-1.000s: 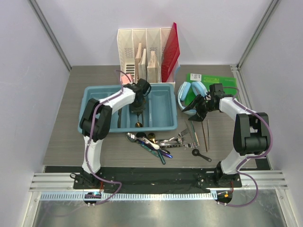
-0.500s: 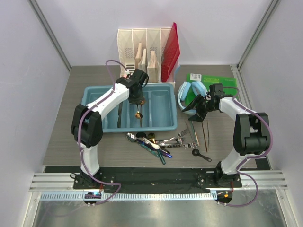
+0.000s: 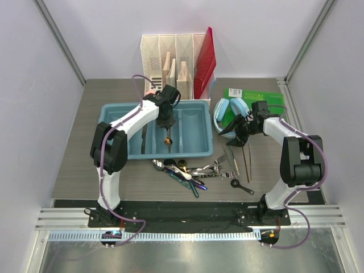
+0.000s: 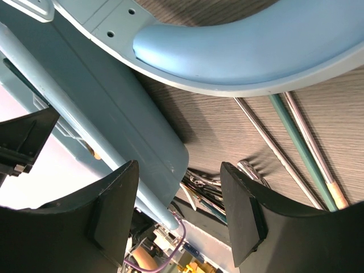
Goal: Sort the eating utensils into containers
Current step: Pick up the spoon from the storage box, then place the spoon in the storage box.
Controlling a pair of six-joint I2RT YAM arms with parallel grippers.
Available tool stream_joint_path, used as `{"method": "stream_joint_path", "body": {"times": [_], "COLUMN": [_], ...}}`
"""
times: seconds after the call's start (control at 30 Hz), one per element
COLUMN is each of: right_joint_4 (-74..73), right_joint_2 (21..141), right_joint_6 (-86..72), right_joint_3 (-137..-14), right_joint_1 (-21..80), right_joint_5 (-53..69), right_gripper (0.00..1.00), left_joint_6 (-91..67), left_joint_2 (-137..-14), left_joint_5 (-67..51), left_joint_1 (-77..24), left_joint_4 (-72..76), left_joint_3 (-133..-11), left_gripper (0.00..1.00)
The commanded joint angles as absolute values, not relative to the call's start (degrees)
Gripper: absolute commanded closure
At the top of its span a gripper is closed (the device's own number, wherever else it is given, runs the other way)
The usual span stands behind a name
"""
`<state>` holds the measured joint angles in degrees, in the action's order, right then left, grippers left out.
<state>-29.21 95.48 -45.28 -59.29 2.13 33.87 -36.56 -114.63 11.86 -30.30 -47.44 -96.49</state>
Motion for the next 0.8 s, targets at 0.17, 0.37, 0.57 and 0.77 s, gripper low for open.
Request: {"method": "stream_joint_path", "body": {"times": [0.17,0.37,0.57,0.77], "right_joint_4": [-29.6,-29.6,-29.6,-29.7], "right_joint_2": [92.8,91.3,90.8,90.4], "right_joint_6": [-44.6,-44.5,-44.8,-45.3], "right_joint_3": [-58.4,-57.7,-57.1,-57.7], "right_joint_1": [2.0,2.0,2.1,2.0], "right_joint_5": [35.2,35.0,34.5,33.9], "right_gripper": [0.36,0.36,0.36,0.36], "left_joint_6": [-32.5,-34.0,-34.2,-33.2], "left_joint_2": [-121.8,-122.4,-117.8,-110.9], "left_joint_5": [7.4,7.6,10.8,12.9], "left_joint_1": [-30.5,-30.6,-30.6,-30.5], "left_joint_4": [-47.4,-46.8,-44.7,-41.0], "left_joint_3": [-102.5,-100.7,-96.9,-92.7], "left_gripper": [1.00,1.00,0.67,0.61]}}
